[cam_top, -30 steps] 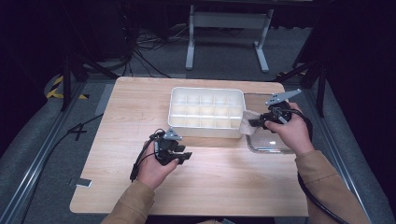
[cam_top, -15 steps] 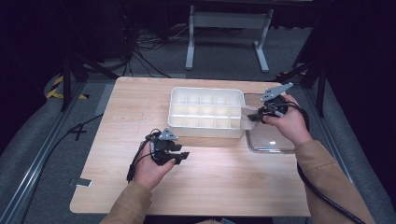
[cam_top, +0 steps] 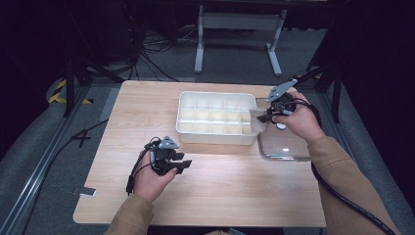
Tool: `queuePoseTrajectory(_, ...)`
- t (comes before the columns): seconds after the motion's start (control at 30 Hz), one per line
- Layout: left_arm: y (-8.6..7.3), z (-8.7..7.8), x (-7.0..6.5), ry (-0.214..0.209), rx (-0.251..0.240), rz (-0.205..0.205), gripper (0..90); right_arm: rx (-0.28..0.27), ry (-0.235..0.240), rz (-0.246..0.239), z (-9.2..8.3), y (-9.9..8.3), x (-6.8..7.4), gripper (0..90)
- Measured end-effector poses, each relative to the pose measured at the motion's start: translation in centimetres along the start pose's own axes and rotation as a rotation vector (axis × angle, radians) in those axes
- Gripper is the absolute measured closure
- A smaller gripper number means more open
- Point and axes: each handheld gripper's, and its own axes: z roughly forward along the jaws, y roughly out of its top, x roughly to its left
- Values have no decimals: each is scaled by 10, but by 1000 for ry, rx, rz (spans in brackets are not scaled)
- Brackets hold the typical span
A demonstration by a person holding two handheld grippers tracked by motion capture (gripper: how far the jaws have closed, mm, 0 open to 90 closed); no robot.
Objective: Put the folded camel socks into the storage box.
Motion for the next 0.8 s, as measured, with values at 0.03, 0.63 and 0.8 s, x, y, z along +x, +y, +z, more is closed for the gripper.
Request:
queuePoseTrajectory(0.03,-1,-2,1,3,0,5,580,8,0,-7,1,1,0,736)
queuePoseTrajectory(0.63,-18,-18,5,44,-9,-32,578,91,22,-116,28,17,-8,730)
queuePoseTrajectory(0.8,-19,-20,6,47,-9,-36,572,109,28,-132,34,18,-9,728)
